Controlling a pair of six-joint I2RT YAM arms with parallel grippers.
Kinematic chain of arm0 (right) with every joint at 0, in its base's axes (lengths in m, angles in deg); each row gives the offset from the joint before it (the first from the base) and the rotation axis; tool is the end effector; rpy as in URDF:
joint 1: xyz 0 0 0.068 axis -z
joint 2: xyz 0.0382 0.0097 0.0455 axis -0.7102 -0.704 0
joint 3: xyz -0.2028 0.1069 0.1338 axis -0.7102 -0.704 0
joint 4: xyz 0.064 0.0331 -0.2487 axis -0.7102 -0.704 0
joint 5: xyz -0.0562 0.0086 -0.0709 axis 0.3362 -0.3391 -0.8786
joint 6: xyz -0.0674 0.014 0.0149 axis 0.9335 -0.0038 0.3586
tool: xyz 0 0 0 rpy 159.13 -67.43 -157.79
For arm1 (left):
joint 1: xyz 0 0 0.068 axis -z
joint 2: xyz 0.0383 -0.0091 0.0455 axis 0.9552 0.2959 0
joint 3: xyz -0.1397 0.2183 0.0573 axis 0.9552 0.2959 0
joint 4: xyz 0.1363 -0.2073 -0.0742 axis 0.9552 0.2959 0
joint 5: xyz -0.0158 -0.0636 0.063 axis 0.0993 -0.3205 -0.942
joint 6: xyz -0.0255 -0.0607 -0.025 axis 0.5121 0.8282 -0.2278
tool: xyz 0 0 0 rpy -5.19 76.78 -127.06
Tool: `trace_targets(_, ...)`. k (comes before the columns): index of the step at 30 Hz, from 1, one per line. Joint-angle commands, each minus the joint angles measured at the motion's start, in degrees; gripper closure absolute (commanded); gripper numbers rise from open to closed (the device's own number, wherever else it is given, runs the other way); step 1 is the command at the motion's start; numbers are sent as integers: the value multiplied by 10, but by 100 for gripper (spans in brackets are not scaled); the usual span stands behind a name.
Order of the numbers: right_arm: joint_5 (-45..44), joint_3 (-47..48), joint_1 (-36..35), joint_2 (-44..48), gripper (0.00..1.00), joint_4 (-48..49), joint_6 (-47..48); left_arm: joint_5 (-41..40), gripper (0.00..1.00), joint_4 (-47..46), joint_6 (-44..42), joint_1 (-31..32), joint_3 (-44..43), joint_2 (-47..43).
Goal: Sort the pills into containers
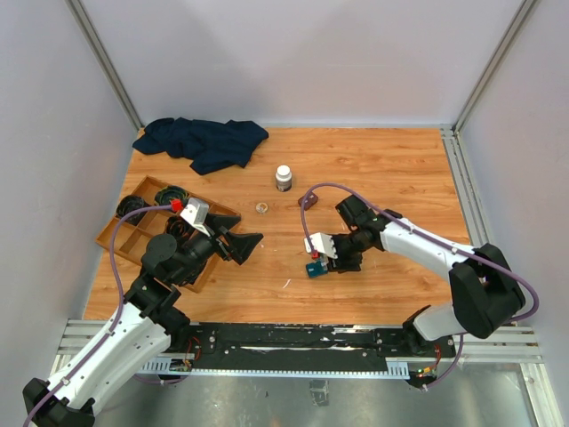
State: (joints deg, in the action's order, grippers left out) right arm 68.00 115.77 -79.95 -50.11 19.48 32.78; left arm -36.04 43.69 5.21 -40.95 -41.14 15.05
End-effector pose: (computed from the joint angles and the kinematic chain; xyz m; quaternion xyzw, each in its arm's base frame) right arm 0.2057 0.1741 0.1693 -0.7375 0.6044 0.1746 0.2456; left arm 0.1391 -0.0996 0.2765 0.1347 0.6817 -0.3797 0.6107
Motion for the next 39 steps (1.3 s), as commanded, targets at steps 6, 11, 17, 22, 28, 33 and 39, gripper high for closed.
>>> trace_targets(6,4,21,-16,-10,99,-22,-12,2,1,-2,-2,-3,-4,-4)
trace_targets(11,7,24,-17,-8,99,-33,-10,3,1,-2,-2,-3,-3,-4)
trace_targets(17,-10,17,-23,-2,99,-18,-19,3,1,-3,-1,-3,-3,-5)
trace_targets(22,1,19,-20,-1,99,-25,-19,3,1,-2,-2,-3,-3,-7)
trace_targets(28,-17,16,-20,2,99,-5,-28,3,1,-2,-1,-3,-3,-7)
trace_targets(33,-29,18,-17,-3,99,-4,-32,3,1,-3,-1,-3,-3,-7)
trace_targets(39,-42,17,-13,0,99,0,-36,4,1,-3,-1,-3,-3,-7)
